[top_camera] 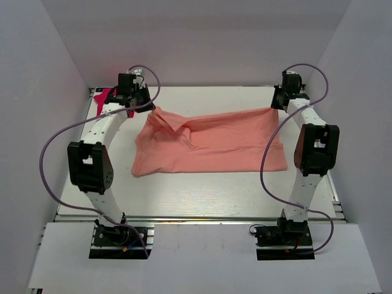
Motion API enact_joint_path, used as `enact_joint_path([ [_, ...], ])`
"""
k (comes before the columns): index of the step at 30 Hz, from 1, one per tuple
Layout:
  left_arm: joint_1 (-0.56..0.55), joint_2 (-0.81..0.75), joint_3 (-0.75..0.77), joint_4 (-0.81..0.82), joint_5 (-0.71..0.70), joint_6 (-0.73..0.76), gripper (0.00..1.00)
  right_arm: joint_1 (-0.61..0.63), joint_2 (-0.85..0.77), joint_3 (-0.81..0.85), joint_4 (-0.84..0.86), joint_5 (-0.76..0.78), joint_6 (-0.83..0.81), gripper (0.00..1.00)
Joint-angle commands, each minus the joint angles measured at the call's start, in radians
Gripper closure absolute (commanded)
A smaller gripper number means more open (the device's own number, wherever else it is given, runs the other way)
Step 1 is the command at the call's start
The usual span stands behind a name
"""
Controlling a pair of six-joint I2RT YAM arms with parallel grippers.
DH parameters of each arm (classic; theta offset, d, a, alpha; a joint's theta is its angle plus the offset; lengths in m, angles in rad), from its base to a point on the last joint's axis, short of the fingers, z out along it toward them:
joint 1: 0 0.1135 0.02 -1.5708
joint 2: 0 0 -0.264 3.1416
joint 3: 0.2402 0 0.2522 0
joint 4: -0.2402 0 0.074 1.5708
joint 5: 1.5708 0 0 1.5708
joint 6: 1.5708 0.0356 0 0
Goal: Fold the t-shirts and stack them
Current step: Grap the side of the flattened tshirt furthest away from the robot with both arms, then fold the other side of the tshirt into a rectangle
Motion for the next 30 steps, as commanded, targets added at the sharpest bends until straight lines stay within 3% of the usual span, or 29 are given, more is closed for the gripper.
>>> enact_joint_path([
  [1,0.01,-0.135,-0.144,0.019,0.024,-0.043,1.0,-0.004,-0.064,-0.055,0.042,0.01,-0.012,1.0],
  [5,0.01,-0.279,-0.39,0.084,0.024,-0.109,1.0,-0.005,-0.116,-0.11,0.054,0.01,-0.023,1.0],
  [11,0.01,-0.456,-0.626,0.134,0.037,-0.173,1.0,-0.004,-0.21,-0.238,0.119,-0.01,-0.032,1.0],
  [22,0.01,-0.583,-0.636,0.036,0.0,-0.183,1.0,-0.005,-0.27,-0.221,0.096,-0.011,-0.06,1.0],
  [30,0.01,-0.658,-0.83,0.096,0.024,-0.203,1.0,-0.005,-0.317,-0.338,0.126,0.012,-0.038,1.0],
])
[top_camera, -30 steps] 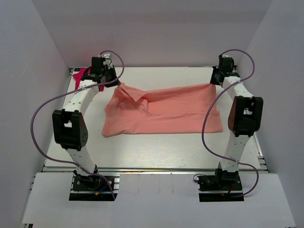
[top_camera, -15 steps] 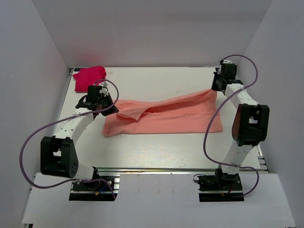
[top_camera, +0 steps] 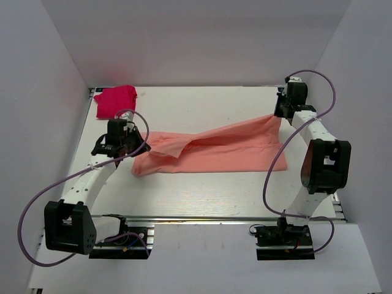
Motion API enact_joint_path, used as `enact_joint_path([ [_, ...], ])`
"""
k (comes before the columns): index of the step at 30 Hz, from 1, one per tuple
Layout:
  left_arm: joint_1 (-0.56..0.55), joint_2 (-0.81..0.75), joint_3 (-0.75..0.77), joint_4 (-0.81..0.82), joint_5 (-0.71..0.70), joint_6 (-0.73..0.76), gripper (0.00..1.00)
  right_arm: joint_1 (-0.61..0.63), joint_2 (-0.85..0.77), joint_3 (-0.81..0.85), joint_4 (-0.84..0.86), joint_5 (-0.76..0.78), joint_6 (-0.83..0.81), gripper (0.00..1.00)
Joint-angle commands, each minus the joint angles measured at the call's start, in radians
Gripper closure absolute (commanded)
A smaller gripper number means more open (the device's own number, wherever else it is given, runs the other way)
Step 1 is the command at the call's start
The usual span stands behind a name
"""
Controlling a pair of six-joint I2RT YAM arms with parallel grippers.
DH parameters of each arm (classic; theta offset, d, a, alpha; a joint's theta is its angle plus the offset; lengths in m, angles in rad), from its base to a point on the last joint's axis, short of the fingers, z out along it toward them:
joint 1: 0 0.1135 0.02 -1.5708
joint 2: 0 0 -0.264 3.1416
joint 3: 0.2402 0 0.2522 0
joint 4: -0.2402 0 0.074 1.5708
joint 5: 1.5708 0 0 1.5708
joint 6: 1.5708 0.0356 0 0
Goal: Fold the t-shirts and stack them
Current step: Fold the other side of the tshirt into a rectangle
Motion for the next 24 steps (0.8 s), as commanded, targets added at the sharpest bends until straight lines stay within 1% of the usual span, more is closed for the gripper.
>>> enact_joint_path([
  [1,0.005,-0.016,-0.091,0.032,0.018,-0.011,1.0,-0.007,-0.059,-0.06,0.047,0.033,0.011,1.0],
  [4,0.005,-0.004,-0.151,0.075,0.018,-0.02,1.0,-0.005,-0.088,-0.129,0.07,0.038,0.026,1.0],
  [7,0.005,0.008,-0.179,0.098,0.029,-0.011,1.0,-0.007,-0.113,-0.195,0.091,0.043,0.046,1.0],
  [9,0.005,0.042,-0.179,0.098,0.015,-0.011,0.97,-0.005,-0.13,-0.224,0.097,0.053,0.065,1.0],
  [10,0.005,0.051,-0.179,0.098,0.006,-0.011,0.87,-0.007,-0.136,-0.245,0.106,0.053,0.068,1.0],
  [12,0.005,0.065,-0.179,0.087,0.006,-0.002,0.81,-0.005,-0.133,-0.266,0.107,0.059,0.078,1.0],
  [14,0.005,0.078,-0.179,0.087,0.006,-0.002,0.52,-0.005,-0.133,-0.284,0.096,0.079,0.095,1.0],
  [16,0.005,0.088,-0.179,0.074,0.006,-0.002,0.19,-0.007,-0.143,-0.31,0.097,0.095,0.111,1.0],
  [17,0.005,0.097,-0.169,0.061,0.006,-0.002,0.1,-0.005,-0.146,-0.313,0.103,0.096,0.114,1.0],
  [18,0.005,0.097,-0.169,0.061,-0.005,-0.002,0.03,-0.005,-0.154,-0.318,0.1,0.096,0.114,0.93],
  [19,0.005,0.097,-0.157,0.052,-0.005,-0.002,0.0,-0.005,-0.165,-0.321,0.097,0.093,0.108,0.89],
  [20,0.005,0.097,-0.143,0.052,-0.005,-0.002,0.0,-0.005,-0.169,-0.322,0.093,0.098,0.114,0.87],
  [23,0.005,0.088,-0.11,0.052,-0.016,-0.012,0.0,-0.004,-0.203,-0.342,0.082,0.127,0.129,0.86],
  [24,0.005,0.088,-0.096,0.052,-0.025,-0.022,0.0,-0.004,-0.212,-0.356,0.081,0.145,0.138,0.78],
])
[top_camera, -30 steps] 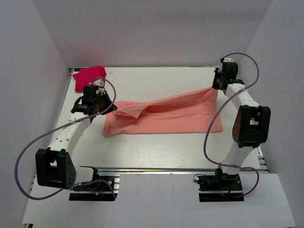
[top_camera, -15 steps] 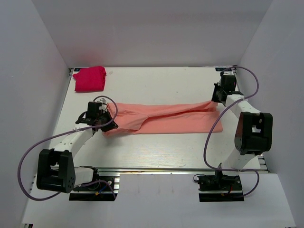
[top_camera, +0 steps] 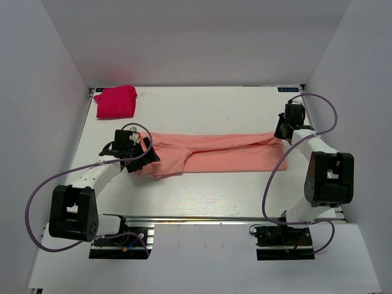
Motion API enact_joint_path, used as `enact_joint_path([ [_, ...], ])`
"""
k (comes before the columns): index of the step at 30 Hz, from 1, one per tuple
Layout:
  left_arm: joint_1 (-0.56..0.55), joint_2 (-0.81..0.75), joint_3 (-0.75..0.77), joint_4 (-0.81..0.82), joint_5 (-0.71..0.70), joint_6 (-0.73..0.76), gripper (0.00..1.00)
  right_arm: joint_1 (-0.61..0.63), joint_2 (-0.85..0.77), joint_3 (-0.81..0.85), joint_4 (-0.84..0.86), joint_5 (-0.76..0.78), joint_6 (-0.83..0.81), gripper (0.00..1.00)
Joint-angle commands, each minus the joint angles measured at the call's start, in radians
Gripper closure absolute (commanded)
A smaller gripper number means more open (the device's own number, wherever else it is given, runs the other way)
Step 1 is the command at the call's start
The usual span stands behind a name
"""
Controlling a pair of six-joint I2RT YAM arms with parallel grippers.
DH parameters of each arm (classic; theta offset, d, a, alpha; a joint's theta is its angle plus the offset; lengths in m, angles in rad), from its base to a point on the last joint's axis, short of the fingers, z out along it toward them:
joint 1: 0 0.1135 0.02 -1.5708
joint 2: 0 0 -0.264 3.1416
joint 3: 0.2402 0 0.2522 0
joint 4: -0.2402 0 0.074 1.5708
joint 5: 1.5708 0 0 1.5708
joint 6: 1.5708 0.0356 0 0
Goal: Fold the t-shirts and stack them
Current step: Fold the other side of the tshirt into a rectangle
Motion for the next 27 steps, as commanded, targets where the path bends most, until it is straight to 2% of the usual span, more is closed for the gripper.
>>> enact_joint_path([
  [1,0.005,-0.016,0.08,0.0,-0.04,-0.012,0.0,-0.004,-0.096,-0.028,0.021,0.085,0.037,0.69],
  [2,0.005,-0.016,0.106,0.0,-0.04,-0.012,0.0,-0.006,-0.107,-0.052,0.015,0.108,0.041,0.63],
  [7,0.005,0.003,0.152,0.023,-0.04,-0.012,0.0,-0.006,-0.173,-0.114,-0.033,0.186,0.099,0.63],
  [8,0.005,0.033,0.176,0.032,-0.04,-0.003,0.0,-0.006,-0.182,-0.141,-0.032,0.196,0.129,0.59],
  [10,0.005,0.065,0.219,0.032,-0.04,-0.002,0.0,-0.008,-0.203,-0.172,-0.032,0.257,0.154,0.43],
  [11,0.005,0.081,0.233,0.032,-0.04,0.014,0.0,-0.008,-0.202,-0.169,-0.038,0.272,0.154,0.43],
  [13,-0.015,0.136,0.28,0.032,-0.04,0.014,0.0,-0.008,-0.194,-0.125,-0.093,0.288,0.168,0.34],
  [14,-0.015,0.151,0.291,0.032,-0.029,0.023,0.0,-0.006,-0.193,-0.111,-0.107,0.279,0.173,0.26],
  [16,-0.015,0.2,0.311,0.056,0.002,0.024,0.0,-0.001,-0.204,-0.08,-0.117,0.211,0.173,0.21],
  [17,-0.015,0.216,0.311,0.069,0.035,0.024,0.0,-0.001,-0.208,-0.082,-0.102,0.176,0.176,0.14],
  [18,-0.015,0.229,0.311,0.082,0.049,0.024,0.0,-0.001,-0.228,-0.083,-0.09,0.101,0.171,0.11],
  [20,-0.015,0.275,0.311,0.122,0.095,0.014,0.0,0.0,-0.245,-0.106,-0.02,-0.035,0.174,0.1],
  [21,-0.015,0.294,0.311,0.138,0.115,0.014,0.0,0.0,-0.26,-0.125,-0.003,-0.057,0.176,0.1],
  [25,-0.024,0.398,0.321,0.193,0.172,0.005,0.0,-0.001,-0.219,-0.1,0.004,-0.062,0.163,0.11],
  [27,-0.024,0.467,0.345,0.193,0.172,0.017,0.0,-0.004,-0.163,-0.077,0.007,-0.065,0.086,0.13],
])
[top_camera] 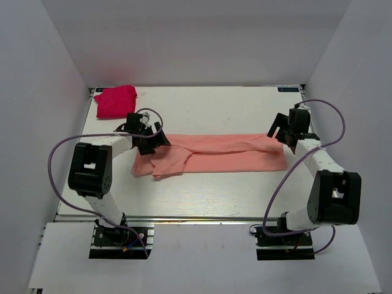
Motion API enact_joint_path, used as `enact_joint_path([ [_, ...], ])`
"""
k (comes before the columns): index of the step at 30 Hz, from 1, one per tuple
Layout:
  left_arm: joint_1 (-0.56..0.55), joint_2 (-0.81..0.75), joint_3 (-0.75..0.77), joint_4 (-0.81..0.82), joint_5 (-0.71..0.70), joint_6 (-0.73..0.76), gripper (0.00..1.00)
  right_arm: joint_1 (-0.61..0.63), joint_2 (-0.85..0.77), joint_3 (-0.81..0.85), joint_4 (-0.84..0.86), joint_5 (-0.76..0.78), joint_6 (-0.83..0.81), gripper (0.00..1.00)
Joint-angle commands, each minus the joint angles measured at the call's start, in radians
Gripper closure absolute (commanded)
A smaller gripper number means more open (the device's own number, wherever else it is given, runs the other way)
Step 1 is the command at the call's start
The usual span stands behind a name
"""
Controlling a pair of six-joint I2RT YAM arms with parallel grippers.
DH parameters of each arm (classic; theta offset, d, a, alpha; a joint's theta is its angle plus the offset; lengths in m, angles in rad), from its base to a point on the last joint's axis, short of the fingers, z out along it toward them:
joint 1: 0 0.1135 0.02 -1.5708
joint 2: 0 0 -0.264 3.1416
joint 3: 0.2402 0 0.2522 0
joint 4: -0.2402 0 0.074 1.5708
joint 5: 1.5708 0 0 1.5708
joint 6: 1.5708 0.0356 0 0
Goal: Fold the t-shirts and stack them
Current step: Fold the other side of the tshirt into a rectangle
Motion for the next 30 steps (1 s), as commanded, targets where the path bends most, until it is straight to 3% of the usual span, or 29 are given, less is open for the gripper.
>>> enact_joint_path([
  [1,-0.006,0.065,0.047,0.015,0.046,0.007,0.0,-0.004,0.073,0.09,0.04,-0.057,-0.114,0.15],
  [4,-0.006,0.102,0.059,0.015,0.046,0.018,0.0,-0.007,0.162,0.153,0.032,-0.104,-0.21,0.19],
  [7,0.004,0.129,0.059,0.015,0.025,0.018,0.0,-0.007,0.239,0.203,0.031,-0.092,-0.256,0.33],
  [11,0.013,0.159,0.068,-0.022,0.002,0.027,0.0,-0.007,0.358,0.29,-0.037,-0.049,-0.247,0.33],
  [15,0.013,0.195,0.117,-0.077,-0.06,0.041,0.0,-0.016,0.374,0.28,-0.083,0.02,-0.189,0.27],
  [24,0.013,0.195,0.146,-0.121,-0.144,0.069,0.0,-0.036,0.278,0.181,-0.256,0.092,-0.026,0.27],
  [30,0.013,0.186,0.147,-0.121,-0.135,0.078,0.0,-0.049,0.201,0.091,-0.313,0.018,0.095,0.26],
])
